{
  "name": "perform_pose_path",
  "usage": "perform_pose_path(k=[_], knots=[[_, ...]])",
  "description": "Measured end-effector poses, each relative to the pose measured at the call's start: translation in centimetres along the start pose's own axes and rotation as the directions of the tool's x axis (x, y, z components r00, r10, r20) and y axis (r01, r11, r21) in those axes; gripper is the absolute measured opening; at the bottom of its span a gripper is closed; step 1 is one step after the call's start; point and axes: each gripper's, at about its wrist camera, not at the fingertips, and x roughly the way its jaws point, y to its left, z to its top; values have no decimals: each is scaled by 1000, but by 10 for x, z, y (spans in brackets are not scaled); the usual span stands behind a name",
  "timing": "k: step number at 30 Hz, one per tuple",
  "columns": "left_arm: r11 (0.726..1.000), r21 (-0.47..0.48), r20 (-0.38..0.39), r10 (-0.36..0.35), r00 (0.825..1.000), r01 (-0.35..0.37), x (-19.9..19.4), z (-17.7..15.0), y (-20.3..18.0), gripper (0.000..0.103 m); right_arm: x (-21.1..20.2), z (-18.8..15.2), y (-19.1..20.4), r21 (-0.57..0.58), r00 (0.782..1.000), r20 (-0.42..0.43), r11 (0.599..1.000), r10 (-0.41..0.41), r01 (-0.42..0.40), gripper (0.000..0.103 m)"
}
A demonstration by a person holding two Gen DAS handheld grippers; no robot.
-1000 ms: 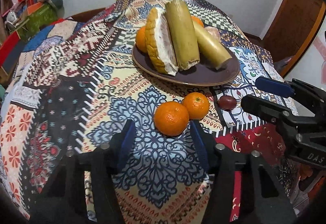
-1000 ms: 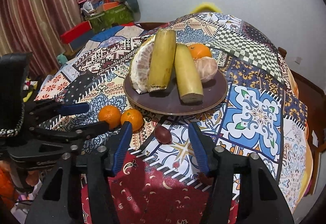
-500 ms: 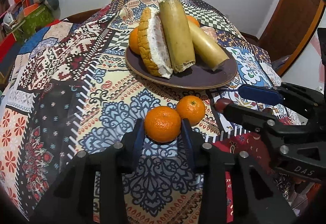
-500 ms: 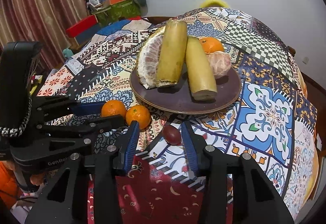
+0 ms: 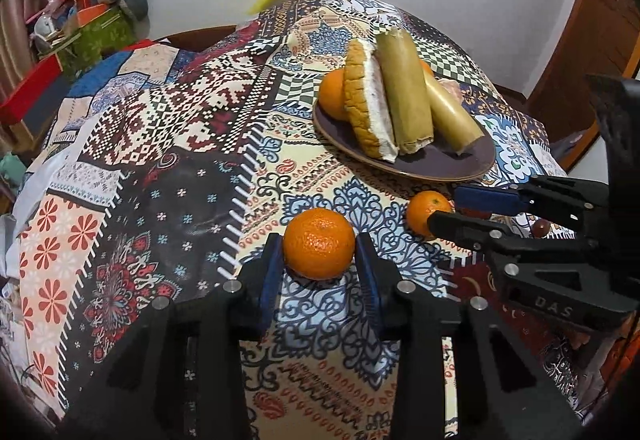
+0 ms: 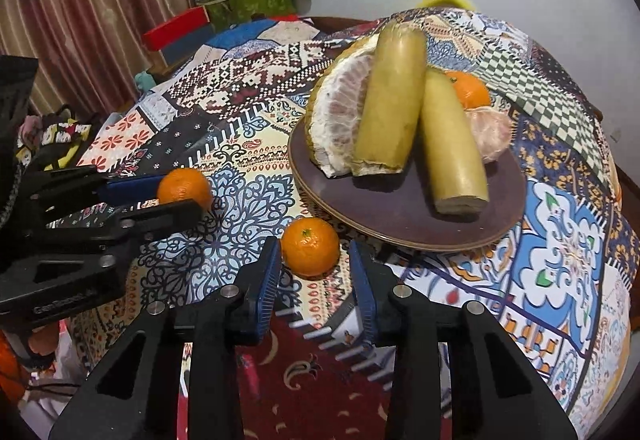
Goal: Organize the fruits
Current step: 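Grasp a small mandarin with the left tool while the right tool grasps another, then carry both mandarins to the plate, set them down and open both tools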
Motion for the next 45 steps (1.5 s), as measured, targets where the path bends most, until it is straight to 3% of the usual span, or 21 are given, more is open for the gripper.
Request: perform_pose_path(k=[17, 45], knots=[[1000, -1, 6, -18, 1000, 18, -2, 0, -4, 36, 11, 3, 4, -20, 999, -32, 1000, -6, 6, 31], [997, 61, 98, -52, 994, 47, -21, 38, -41, 36, -61, 5, -32, 72, 985, 150, 995, -83, 72, 31]])
